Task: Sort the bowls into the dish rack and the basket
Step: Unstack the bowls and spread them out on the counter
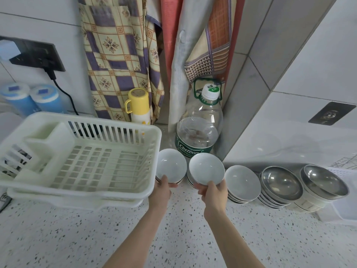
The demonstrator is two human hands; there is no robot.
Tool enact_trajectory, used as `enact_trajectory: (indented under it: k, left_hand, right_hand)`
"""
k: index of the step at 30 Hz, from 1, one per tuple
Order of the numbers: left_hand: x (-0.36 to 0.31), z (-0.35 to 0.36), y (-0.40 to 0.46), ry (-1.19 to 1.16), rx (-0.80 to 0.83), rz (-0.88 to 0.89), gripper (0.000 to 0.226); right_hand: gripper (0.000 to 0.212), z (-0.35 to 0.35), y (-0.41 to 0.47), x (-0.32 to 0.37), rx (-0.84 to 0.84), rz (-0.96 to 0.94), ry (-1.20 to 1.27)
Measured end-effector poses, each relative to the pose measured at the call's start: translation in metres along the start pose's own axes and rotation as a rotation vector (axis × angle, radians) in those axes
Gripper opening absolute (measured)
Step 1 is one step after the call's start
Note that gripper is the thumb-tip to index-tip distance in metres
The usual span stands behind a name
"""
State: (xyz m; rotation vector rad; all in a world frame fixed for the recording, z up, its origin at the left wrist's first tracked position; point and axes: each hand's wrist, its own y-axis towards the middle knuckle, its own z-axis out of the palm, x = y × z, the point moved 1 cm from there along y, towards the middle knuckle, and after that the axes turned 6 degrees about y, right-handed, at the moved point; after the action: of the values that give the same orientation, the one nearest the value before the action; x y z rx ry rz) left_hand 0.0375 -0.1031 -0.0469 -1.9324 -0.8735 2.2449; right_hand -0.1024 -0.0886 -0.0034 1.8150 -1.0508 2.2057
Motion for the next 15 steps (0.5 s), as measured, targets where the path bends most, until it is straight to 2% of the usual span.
enact_trajectory:
  k: [5, 7, 10, 15]
  left_hand:
    - [-0.003, 0.002, -0.017, -0.057, 0.070, 0.062, 0.025]
    - [-0.005, 0.005, -0.026, -0.102, 0.097, 0.082, 0.037]
    - [-0.002, 0.006, -0.046, -0.117, 0.149, 0.118, 0.056]
    - [0.020, -0.012, -0.077, -0.059, 0.178, 0.111, 0.061]
  right_hand:
    - [0.048, -0.017, -0.020, 0.006, 0.061, -0.118, 0.139]
    - [0.046, -0.024, -0.029, 0.007, 0.090, -0.139, 0.171]
    - [0.042, -0.038, -0.047, 0.002, 0.127, -0.152, 0.163]
    - [0.045, -0.072, -0.073, -0.025, 0.099, -0.119, 0.170]
